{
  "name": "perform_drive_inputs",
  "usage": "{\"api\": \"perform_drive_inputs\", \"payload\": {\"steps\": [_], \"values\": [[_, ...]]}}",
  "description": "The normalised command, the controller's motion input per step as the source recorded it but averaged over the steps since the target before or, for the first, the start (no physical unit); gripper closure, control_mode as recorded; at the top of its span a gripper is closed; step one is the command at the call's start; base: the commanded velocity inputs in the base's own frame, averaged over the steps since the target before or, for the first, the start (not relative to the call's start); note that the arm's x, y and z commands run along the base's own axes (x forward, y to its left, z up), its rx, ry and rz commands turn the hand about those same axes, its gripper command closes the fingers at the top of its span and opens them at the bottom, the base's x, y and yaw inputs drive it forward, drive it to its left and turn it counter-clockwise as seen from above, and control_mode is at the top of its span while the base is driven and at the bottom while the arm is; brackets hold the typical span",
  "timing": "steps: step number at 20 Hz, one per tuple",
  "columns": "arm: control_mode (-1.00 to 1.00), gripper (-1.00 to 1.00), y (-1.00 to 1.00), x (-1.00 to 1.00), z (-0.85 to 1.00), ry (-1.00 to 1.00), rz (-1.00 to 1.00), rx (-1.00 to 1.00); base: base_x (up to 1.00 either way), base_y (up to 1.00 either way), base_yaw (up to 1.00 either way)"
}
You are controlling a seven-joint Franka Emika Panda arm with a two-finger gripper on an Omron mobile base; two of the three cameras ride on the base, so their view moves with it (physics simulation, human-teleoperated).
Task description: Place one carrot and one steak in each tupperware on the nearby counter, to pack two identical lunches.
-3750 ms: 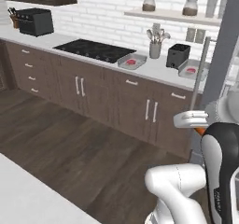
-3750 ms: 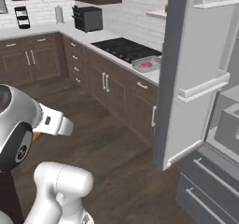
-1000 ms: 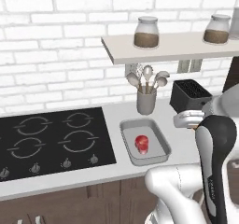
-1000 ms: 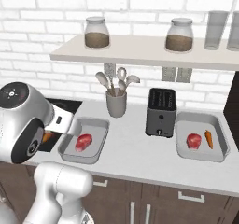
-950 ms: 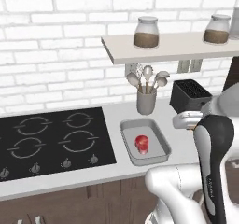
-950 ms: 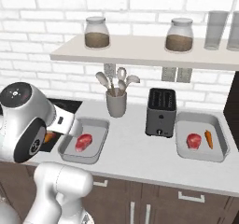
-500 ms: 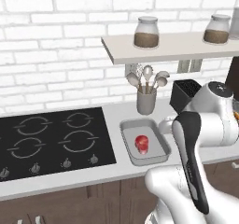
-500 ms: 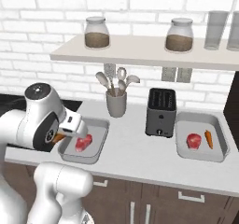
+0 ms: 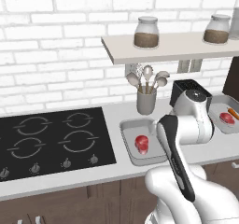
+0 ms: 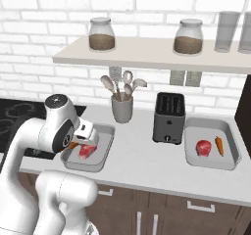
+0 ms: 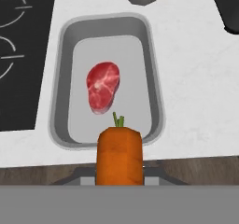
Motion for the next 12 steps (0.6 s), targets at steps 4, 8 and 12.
{"api": "perform_drive_inputs", "payload": {"steps": [4,8,12], "values": [[-1.0,1.0,0.0,0.39,-0.49,0.0,0.0,-0.04,0.0,0.0,0.0],[-1.0,1.0,0.0,0.38,-0.38,0.0,0.0,-0.03,0.0,0.0,0.0],[-1.0,1.0,0.0,0.42,-0.26,0.0,0.0,-0.03,0.0,0.0,0.0]]}}
